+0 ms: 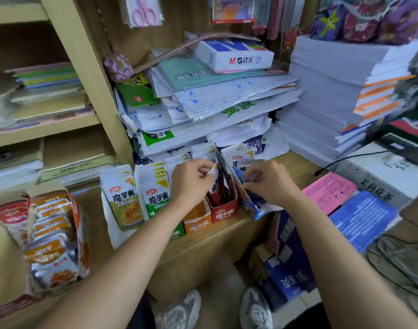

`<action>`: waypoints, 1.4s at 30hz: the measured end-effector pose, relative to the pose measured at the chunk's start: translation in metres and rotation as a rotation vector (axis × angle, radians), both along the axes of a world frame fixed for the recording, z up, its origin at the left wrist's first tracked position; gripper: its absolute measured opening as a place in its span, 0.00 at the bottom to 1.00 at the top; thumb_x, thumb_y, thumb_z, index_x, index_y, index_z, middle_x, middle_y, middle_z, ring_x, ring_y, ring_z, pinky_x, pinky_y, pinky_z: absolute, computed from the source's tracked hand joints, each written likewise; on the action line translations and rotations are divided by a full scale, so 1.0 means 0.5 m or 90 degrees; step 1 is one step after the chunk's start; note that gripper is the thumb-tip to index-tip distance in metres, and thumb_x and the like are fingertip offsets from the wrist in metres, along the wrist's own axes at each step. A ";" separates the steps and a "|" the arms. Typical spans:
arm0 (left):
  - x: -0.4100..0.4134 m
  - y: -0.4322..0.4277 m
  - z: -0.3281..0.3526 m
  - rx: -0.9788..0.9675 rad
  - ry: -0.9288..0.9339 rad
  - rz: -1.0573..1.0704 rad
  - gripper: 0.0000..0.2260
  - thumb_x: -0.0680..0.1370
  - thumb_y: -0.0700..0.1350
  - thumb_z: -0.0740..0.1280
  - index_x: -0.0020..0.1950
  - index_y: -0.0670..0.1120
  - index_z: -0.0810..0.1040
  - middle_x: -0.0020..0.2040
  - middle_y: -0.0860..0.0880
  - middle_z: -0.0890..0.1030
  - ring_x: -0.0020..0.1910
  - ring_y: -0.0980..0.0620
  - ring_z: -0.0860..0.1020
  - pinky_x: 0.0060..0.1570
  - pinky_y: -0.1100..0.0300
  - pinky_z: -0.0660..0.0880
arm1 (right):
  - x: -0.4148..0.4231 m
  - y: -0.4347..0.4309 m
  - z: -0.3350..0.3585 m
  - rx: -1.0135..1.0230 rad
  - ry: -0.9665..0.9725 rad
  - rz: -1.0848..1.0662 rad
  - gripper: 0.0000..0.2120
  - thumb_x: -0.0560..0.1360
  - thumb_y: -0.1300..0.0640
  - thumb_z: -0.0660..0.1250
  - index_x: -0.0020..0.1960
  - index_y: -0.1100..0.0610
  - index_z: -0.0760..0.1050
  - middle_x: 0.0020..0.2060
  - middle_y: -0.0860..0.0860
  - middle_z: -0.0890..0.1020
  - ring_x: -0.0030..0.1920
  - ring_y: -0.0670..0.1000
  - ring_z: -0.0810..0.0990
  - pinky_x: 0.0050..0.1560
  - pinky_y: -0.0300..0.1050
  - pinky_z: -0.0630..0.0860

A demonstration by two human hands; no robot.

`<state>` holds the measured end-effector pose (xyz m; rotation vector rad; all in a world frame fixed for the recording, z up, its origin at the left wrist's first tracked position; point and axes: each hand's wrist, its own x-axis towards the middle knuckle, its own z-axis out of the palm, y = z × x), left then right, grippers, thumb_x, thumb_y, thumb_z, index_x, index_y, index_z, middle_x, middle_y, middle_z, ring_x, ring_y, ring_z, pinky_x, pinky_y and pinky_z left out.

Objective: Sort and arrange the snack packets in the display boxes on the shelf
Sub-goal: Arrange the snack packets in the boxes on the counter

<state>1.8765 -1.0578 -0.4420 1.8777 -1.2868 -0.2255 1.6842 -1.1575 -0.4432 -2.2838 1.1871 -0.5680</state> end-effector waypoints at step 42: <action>0.085 -0.067 -0.012 -0.050 -0.140 -0.159 0.07 0.77 0.50 0.73 0.54 0.55 0.84 0.48 0.58 0.79 0.47 0.54 0.76 0.45 0.56 0.72 | 0.088 0.031 -0.007 -0.075 -0.038 -0.093 0.08 0.74 0.59 0.72 0.52 0.53 0.83 0.40 0.49 0.85 0.39 0.52 0.81 0.40 0.45 0.77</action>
